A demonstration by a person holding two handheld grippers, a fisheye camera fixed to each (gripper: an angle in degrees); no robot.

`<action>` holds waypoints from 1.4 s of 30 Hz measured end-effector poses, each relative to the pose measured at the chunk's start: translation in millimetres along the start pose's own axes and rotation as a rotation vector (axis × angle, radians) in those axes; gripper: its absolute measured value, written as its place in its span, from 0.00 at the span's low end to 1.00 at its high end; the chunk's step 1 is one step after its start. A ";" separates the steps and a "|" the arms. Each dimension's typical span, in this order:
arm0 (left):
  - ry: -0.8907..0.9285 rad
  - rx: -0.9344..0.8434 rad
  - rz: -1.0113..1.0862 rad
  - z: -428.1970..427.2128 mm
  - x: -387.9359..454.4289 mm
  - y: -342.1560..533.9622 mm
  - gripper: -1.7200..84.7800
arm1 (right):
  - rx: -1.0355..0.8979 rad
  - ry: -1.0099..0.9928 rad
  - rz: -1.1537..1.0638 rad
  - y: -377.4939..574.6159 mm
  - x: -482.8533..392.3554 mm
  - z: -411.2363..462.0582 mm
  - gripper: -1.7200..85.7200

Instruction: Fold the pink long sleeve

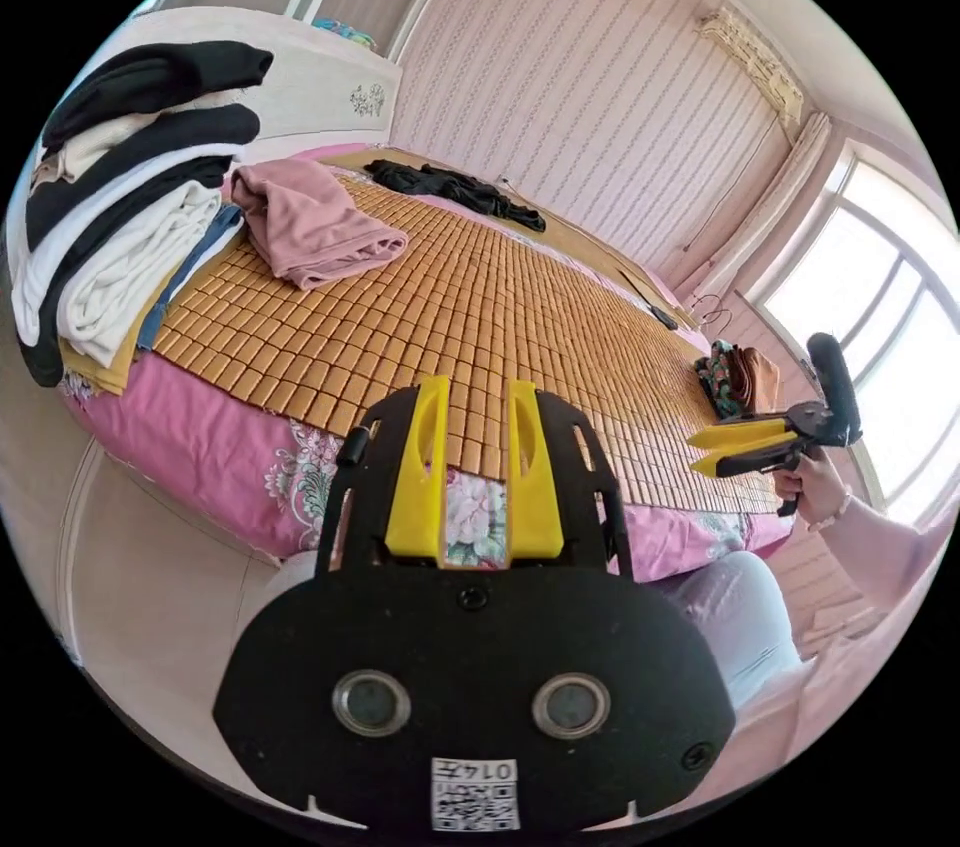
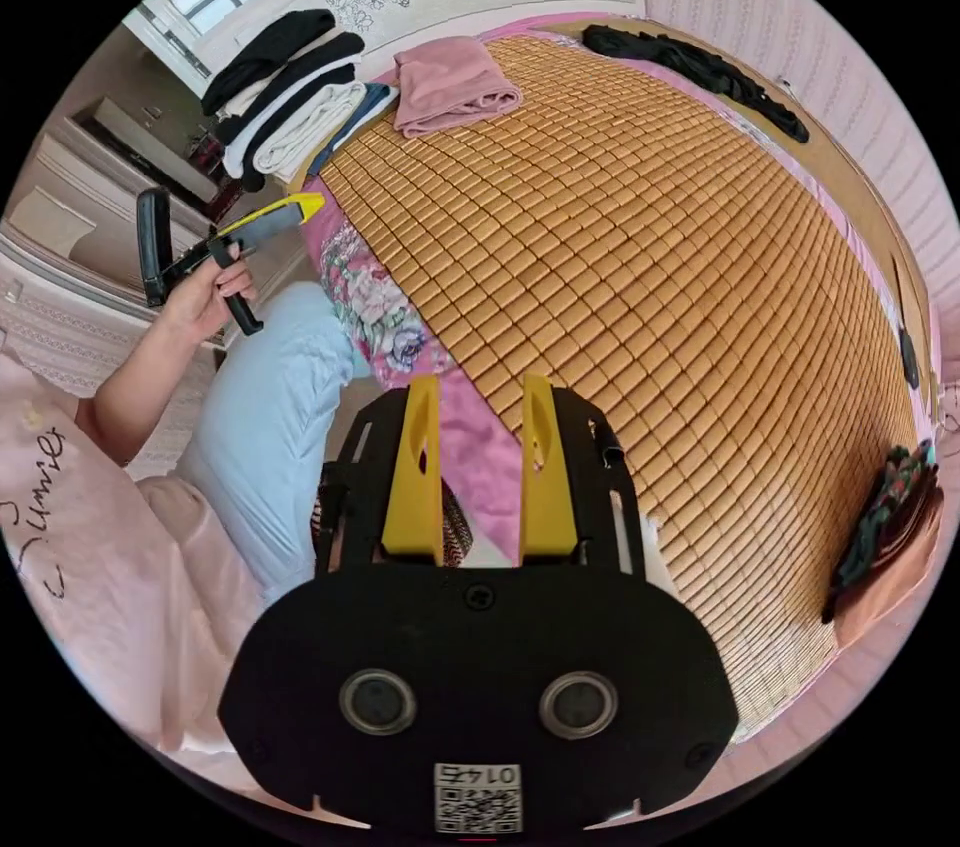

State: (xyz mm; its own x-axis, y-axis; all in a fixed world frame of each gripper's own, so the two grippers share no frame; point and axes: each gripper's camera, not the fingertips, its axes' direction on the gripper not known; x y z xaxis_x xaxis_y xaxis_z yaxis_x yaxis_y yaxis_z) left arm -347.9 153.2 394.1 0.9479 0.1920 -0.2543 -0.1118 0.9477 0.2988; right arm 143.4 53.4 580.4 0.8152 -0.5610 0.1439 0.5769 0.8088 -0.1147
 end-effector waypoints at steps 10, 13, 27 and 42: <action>-0.084 -0.101 0.107 -0.9 29.8 14.5 0.13 | 0.005 -0.046 0.089 88.4 -24.3 29.0 0.09; -0.181 -0.075 0.051 3.6 -3.1 -4.8 0.13 | 0.007 -0.033 -0.014 46.4 -32.7 32.3 0.08; -0.159 0.016 -0.303 123.1 -217.4 -167.2 0.13 | 0.097 0.193 -0.528 -382.0 -134.8 105.4 0.06; -0.010 -0.107 -0.134 143.3 -182.6 -186.3 0.06 | 0.094 0.412 -0.454 -472.8 -214.0 243.7 0.01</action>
State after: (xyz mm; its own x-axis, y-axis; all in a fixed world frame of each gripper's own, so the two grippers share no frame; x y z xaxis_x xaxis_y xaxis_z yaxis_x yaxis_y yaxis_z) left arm -457.4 -94.9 516.7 0.9592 0.0604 -0.2763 -0.0151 0.9865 0.1631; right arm -316.5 -165.9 843.4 0.4538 -0.8595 -0.2351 0.8789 0.4752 -0.0408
